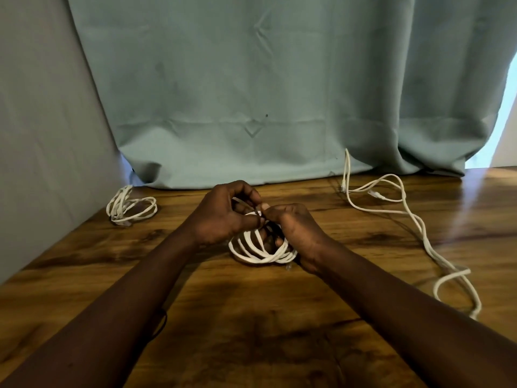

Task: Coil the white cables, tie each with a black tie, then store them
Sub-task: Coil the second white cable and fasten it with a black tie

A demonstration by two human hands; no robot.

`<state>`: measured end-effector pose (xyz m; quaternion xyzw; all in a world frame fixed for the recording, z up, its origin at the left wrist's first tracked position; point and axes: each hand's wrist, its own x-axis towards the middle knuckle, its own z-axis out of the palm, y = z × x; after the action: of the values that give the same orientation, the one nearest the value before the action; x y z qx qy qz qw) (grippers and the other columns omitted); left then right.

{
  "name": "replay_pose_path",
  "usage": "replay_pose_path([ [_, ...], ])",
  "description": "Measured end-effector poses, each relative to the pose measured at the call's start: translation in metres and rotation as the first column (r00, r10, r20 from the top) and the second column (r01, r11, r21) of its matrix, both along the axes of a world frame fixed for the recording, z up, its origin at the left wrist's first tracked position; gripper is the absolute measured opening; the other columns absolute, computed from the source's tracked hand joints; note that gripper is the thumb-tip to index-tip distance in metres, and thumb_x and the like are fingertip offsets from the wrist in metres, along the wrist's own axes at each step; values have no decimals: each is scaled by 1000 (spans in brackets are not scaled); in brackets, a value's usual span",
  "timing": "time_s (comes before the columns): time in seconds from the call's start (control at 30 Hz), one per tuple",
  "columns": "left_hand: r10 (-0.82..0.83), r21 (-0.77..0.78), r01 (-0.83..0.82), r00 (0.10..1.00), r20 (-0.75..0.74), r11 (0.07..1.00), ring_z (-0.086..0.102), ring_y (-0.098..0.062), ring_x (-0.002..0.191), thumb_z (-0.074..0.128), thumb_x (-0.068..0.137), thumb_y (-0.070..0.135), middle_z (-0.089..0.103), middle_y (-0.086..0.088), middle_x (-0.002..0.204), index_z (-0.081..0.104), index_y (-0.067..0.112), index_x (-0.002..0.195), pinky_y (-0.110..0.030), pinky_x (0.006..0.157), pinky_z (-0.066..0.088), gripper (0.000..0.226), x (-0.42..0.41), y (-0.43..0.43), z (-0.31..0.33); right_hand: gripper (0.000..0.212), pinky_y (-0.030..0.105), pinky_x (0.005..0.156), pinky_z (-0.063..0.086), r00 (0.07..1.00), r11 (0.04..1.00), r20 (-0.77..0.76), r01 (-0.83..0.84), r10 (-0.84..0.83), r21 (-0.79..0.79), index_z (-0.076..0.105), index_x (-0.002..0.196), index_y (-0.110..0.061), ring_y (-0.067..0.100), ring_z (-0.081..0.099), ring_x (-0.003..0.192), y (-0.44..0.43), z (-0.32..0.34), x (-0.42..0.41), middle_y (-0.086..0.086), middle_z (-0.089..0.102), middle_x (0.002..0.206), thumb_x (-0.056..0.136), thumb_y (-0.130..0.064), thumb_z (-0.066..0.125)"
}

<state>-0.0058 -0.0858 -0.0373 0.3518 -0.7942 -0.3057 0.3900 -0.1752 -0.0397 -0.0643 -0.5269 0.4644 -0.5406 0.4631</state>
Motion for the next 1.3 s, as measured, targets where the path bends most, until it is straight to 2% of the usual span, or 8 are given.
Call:
replay_pose_path([
  [0.2, 132, -66, -119, 956, 262, 991, 73, -6, 76, 76, 83, 25, 76, 9, 87, 72, 32, 104, -41, 75, 62, 23, -4, 3, -5, 33, 28, 52, 47, 992, 993, -112, 39, -51, -108, 78, 86, -7, 28, 64, 50, 0, -1, 1, 19, 72, 72, 102, -31, 61],
  [0.33, 104, -42, -96, 963, 249, 994, 75, -9, 70, 67, 87, 16, 78, 6, 78, 78, 25, 101, -37, 67, 59, 19, -11, 10, -6, 33, 33, 58, 50, 989, 989, -145, 14, -37, -150, 78, 92, -8, 32, 66, 60, 1, -2, 1, 27, 72, 79, 103, -34, 61],
  [0.47, 84, 158, -84, 996, 4, 984, 77, -20, 71, 72, 84, 2, 79, -7, 79, 81, 13, 94, -37, 70, 61, 17, -14, 10, -10, 30, 25, 51, 45, 995, 991, -90, 29, -40, -127, 78, 93, -5, 20, 61, 52, 1, -2, -1, 17, 70, 69, 103, -29, 61],
  [0.6, 4, 433, 114, 965, -263, 894, 74, -34, 85, 71, 87, -4, 75, -30, 103, 74, -7, 111, -44, 84, 61, 25, -9, 6, -9, 29, 43, 68, 52, 997, 988, -34, 59, -65, -144, 80, 94, -8, 35, 66, 71, -1, -3, 1, 28, 75, 87, 101, -32, 64],
  [0.73, 60, 560, 228, 892, -448, 796, 72, -30, 91, 60, 93, 5, 74, -27, 109, 72, -7, 116, -40, 85, 59, 29, -4, -2, -9, 25, 46, 76, 59, 999, 987, 12, 35, -34, -159, 82, 90, -12, 32, 72, 78, 0, -2, -2, 19, 78, 87, 101, -23, 63],
  [1.03, 276, 578, 131, 780, -561, 805, 73, -29, 78, 80, 78, -6, 74, -21, 91, 68, -13, 111, -46, 84, 62, 36, -14, -2, -13, 11, 19, 44, 47, 991, 989, 90, 107, -98, -98, 70, 91, -2, 5, 61, 47, 5, 5, 0, 2, 68, 65, 95, -13, 71],
  [1.13, 292, 545, 52, 800, -524, 837, 71, -26, 68, 80, 79, -7, 73, -17, 78, 72, -4, 83, -39, 74, 64, 9, -17, 0, -14, 14, 22, 45, 47, 989, 995, 117, 99, -95, -34, 67, 85, -5, 12, 56, 49, 5, 6, 3, 6, 62, 62, 95, -14, 70],
  [1.3, 292, 291, -177, 859, -422, 940, 74, -34, 78, 82, 81, -1, 74, -14, 78, 67, 14, 61, -44, 77, 61, 29, -20, -3, -20, 17, 16, 35, 36, 971, 995, 232, 31, -53, 99, 59, 81, -8, 10, 42, 37, 8, 9, 9, 4, 50, 54, 97, -10, 66],
])
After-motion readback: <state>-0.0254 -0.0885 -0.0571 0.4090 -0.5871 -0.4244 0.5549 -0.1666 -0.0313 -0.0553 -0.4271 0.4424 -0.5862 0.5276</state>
